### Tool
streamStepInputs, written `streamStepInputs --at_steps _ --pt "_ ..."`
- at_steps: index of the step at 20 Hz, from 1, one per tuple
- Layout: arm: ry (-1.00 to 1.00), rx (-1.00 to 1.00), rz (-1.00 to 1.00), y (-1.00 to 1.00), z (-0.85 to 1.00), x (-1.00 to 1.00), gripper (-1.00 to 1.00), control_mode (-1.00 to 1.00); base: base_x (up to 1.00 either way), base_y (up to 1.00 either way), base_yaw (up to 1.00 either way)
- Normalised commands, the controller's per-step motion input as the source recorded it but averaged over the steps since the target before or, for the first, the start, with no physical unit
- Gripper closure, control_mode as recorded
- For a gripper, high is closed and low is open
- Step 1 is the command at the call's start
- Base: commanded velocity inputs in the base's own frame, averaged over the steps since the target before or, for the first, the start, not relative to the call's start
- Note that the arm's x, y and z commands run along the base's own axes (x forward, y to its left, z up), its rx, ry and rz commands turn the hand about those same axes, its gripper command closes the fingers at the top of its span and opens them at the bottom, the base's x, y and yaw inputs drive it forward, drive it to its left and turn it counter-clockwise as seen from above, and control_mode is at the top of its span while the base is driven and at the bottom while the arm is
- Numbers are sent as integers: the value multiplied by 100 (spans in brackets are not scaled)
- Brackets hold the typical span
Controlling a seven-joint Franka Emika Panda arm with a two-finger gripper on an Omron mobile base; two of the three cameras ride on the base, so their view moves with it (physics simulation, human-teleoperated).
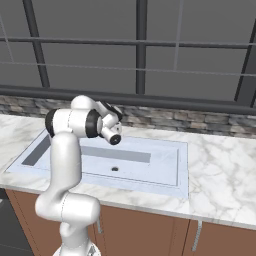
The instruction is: Soak the sponge with water for a few seconds and then drop it inside the sink.
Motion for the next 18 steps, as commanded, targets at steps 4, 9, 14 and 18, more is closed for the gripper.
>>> streamStepInputs --at_steps 4,9,14,18 --pt "0 0 -9 -23 -7 2 -100 -100 0 0 0" --pt "0 0 -7 -27 -3 14 -100 -100 0 0 0" --pt "0 0 -6 -31 0 19 -100 -100 0 0 0" --pt "0 0 -5 -34 -2 16 -100 -100 0 0 0"
